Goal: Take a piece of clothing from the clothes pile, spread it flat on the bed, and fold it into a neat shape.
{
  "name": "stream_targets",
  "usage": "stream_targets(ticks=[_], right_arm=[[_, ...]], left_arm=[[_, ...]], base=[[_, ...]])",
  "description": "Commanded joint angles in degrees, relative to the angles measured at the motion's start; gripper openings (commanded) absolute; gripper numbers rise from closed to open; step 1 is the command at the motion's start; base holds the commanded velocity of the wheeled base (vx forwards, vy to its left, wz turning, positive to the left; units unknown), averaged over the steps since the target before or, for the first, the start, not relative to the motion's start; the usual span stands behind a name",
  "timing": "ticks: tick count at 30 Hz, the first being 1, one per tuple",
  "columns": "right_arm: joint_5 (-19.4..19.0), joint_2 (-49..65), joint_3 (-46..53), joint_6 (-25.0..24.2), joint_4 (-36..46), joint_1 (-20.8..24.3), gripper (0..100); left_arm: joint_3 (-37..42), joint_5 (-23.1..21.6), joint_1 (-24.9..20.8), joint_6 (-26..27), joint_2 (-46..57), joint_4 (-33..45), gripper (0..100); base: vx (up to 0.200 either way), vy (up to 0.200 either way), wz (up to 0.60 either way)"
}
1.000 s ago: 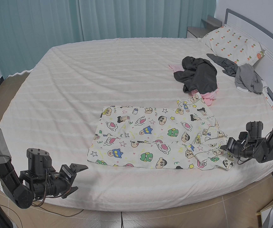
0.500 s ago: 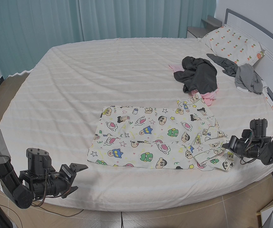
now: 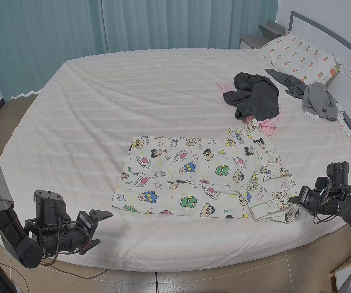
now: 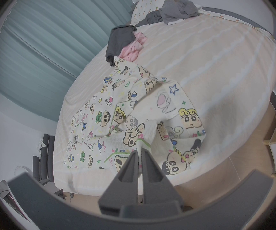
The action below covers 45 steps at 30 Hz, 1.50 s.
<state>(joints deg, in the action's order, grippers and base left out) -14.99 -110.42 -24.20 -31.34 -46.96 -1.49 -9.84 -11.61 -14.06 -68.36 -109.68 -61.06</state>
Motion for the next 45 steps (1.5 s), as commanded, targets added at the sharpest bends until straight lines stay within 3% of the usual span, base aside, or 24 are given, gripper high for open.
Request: stream_targets(ticks=[1, 2, 3, 9, 14, 19, 20, 21, 25, 31, 37, 45], right_arm=[[-0.1, 0.0, 1.6, -0.3, -0.1, -0.3, 0], [-0.1, -0.1, 1.9, -0.5, -0.1, -0.3, 0], [0.0, -0.5, 2.3, -0.8, -0.1, -0.2, 100], [0.0, -1.0, 4.3, -0.8, -0.2, -0.3, 100], [-0.1, 4.9, 4.2, -0.9, -0.9, 1.0, 100], [0.0, 8.2, 3.0, -1.8, -0.6, 10.8, 100], [0.0, 8.2, 3.0, -1.8, -0.6, 10.8, 100], [0.0, 7.1, 0.7, -3.9, -0.5, 15.5, 100], [0.1, 2.9, -4.3, -8.2, 0.1, 19.5, 100], [3.7, -8.4, -16.3, -14.2, 4.1, 26.4, 100], [6.4, -15.4, -21.9, -14.4, 4.7, 28.3, 100], [8.9, -18.9, -27.3, -14.4, 6.8, 27.5, 100]], left_arm=[[0.0, 0.0, 0.0, 0.0, 0.1, 0.0, 100], [0.0, 0.0, 0.0, 0.0, 0.0, 0.0, 100], [0.0, 0.0, 0.0, 0.0, 0.0, 0.0, 100], [0.0, 0.0, 0.0, 0.0, 0.1, 0.0, 100], [0.0, 0.0, 0.0, 0.0, 0.1, 0.0, 100], [0.0, 0.0, 0.0, 0.0, 0.0, 0.0, 100], [0.0, 0.0, 0.0, 0.0, 0.0, 0.0, 100], [0.1, 0.0, 0.0, 0.0, 0.1, 0.0, 100], [0.4, 0.0, 0.1, 0.0, 0.1, 0.0, 100], [0.6, 0.0, 0.5, 0.0, 0.2, 0.0, 100], [0.8, 0.1, 0.5, 0.2, 0.5, -0.1, 100], [0.6, 1.5, 0.4, 0.5, 0.6, -0.1, 100]], base=[[0.0, 0.0, 0.0], [0.0, 0.0, 0.0], [0.0, 0.0, 0.0], [0.0, 0.0, 0.0], [0.0, 0.0, 0.0], [0.0, 0.0, 0.0], [0.0, 0.0, 0.0], [0.0, 0.0, 0.0], [0.0, 0.0, 0.0], [0.0, 0.0, 0.0], [0.0, 0.0, 0.0], [0.0, 0.0, 0.0]])
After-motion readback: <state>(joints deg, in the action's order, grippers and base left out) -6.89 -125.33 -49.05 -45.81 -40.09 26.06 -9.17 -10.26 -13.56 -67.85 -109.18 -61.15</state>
